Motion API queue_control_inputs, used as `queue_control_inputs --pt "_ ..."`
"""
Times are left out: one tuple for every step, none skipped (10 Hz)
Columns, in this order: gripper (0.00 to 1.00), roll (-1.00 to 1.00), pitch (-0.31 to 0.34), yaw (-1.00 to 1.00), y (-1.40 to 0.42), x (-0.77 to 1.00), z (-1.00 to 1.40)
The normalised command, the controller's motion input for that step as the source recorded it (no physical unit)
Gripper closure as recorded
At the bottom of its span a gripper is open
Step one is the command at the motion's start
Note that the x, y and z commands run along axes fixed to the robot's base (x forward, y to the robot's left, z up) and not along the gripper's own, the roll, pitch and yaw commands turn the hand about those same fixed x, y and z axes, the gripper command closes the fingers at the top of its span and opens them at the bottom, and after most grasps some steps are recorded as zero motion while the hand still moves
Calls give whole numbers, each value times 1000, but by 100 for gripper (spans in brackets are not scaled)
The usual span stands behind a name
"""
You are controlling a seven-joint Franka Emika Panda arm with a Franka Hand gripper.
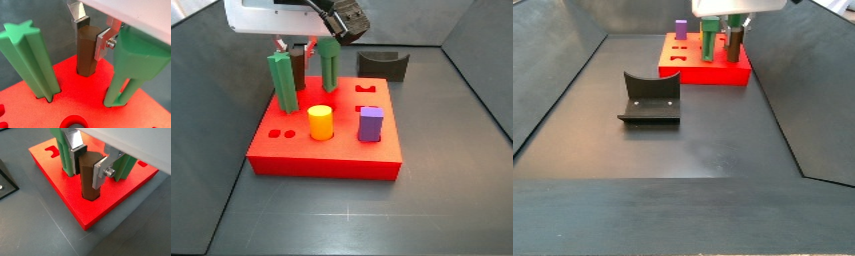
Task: Pick up the hexagon object. Move up. Move to above the board. Insert the hexagon object.
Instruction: Insert the hexagon object.
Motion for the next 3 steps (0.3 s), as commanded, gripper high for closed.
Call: queue_control_inputs --pt "100 -19 -51 0 0 -37 0" --pt "100 0 -21 0 0 0 0" --pt "100 0 0 0 0 0 0"
